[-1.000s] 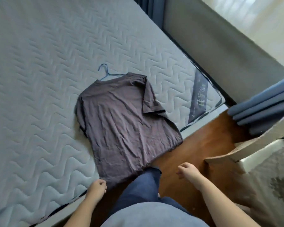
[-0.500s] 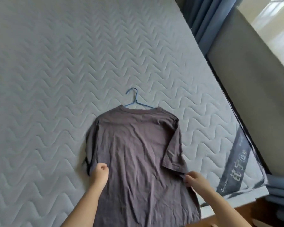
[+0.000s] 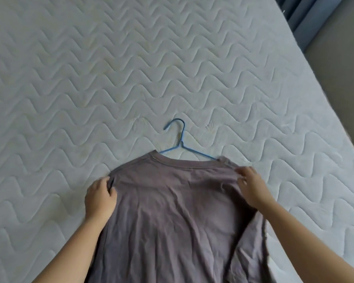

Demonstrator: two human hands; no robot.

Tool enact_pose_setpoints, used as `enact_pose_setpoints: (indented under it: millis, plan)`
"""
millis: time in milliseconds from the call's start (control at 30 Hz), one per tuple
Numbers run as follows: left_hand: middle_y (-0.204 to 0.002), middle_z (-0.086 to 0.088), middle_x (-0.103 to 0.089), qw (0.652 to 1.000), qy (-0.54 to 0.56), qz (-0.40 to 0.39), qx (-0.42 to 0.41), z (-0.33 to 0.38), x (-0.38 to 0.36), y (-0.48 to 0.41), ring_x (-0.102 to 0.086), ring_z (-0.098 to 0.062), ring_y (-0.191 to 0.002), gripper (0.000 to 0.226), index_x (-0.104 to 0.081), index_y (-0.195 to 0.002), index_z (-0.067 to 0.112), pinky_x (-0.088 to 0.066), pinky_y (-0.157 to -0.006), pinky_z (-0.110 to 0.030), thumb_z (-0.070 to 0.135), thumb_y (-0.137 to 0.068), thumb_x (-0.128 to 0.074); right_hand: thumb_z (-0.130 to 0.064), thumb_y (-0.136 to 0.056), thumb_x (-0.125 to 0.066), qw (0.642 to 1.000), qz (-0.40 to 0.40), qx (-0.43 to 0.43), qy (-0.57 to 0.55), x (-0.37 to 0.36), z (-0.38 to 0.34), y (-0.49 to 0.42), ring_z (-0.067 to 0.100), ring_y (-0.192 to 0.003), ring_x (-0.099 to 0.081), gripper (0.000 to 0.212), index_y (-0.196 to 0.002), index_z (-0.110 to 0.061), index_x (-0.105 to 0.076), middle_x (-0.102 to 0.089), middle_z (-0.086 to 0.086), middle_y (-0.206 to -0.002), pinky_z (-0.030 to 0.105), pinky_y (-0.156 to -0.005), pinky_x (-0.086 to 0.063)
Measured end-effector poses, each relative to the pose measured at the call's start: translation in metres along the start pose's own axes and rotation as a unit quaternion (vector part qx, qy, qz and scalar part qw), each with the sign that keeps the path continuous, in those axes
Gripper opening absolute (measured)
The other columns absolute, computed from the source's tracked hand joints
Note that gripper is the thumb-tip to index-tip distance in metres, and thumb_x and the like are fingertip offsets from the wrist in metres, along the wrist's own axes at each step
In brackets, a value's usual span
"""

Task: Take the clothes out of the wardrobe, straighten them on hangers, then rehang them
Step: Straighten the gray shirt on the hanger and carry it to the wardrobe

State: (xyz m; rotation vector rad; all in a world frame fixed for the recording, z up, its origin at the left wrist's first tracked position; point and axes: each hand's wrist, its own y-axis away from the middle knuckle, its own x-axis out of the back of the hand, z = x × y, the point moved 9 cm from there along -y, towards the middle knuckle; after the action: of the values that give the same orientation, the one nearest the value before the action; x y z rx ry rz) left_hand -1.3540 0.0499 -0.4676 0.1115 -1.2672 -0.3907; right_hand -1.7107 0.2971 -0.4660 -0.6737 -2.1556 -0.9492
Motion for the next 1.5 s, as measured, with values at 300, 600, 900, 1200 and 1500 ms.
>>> enact_pose_setpoints:
  millis: [300, 600, 900, 1200, 1500]
  plan:
    - [-0.122, -0.025, -0.053, 0.998, -0.024, -0.061, -0.003, 0.023, -0.03, -0.057, -0.048, -0.04, -0.114, 0.031, -0.056, -0.117, -0.001, -0.038, -0.097, -0.041, 0.013, -0.089, -0.05, -0.01, -0.087, -0.047, 0.987, -0.038, -0.064, 0.146, -0.012, 0.033, -0.046, 0.036, -0.118, -0.042, 0.033, -0.12, -0.008, -0.05, -0.048, 0.015, -0.127, 0.043, -0.093, -0.04]
    - [-0.095, -0.029, -0.06, 0.998, -0.002, -0.061, 0.027, 0.002, -0.018, 0.011, -0.056, -0.043, -0.092, 0.027, -0.059, -0.088, -0.006, -0.045, -0.079, -0.046, 0.019, -0.091, -0.05, -0.012, -0.091, -0.048, 0.989, -0.079, -0.064, 0.104, -0.014, 0.058, 0.0, 0.035, -0.106, -0.051, 0.02, -0.104, -0.004, -0.06, -0.052, 0.015, -0.102, 0.035, -0.085, -0.038]
    - [-0.087, -0.024, -0.065, 0.992, 0.053, -0.102, 0.042, 0.022, 0.027, 0.142, -0.059, -0.041, -0.088, 0.041, -0.033, -0.054, 0.029, -0.039, -0.068, -0.037, 0.031, -0.087, -0.057, 0.0, -0.089, -0.048, 0.981, 0.005, -0.168, -0.098, 0.034, 0.123, 0.146, 0.034, -0.091, -0.055, 0.021, -0.074, -0.015, -0.051, -0.057, 0.014, -0.085, 0.036, -0.073, -0.035]
    - [-0.083, -0.018, -0.068, 0.994, 0.068, -0.078, 0.029, 0.039, 0.103, 0.246, -0.06, -0.036, -0.085, 0.034, -0.049, -0.063, 0.016, -0.035, -0.064, -0.033, 0.038, -0.088, -0.054, -0.002, -0.091, -0.046, 0.98, 0.006, -0.145, -0.135, 0.089, 0.124, 0.249, 0.026, -0.076, -0.05, 0.017, -0.079, -0.013, -0.051, -0.057, 0.015, -0.081, 0.033, -0.066, -0.033]
    - [-0.078, -0.02, -0.064, 0.997, 0.048, -0.049, 0.018, 0.038, 0.158, 0.321, -0.059, -0.039, -0.085, 0.043, -0.047, -0.06, 0.011, -0.035, -0.063, -0.035, 0.044, -0.086, -0.053, -0.006, -0.093, -0.041, 0.993, 0.018, -0.064, -0.094, 0.15, 0.087, 0.295, 0.025, -0.086, -0.05, 0.014, -0.085, -0.014, -0.05, -0.055, 0.008, -0.091, 0.032, -0.069, -0.032]
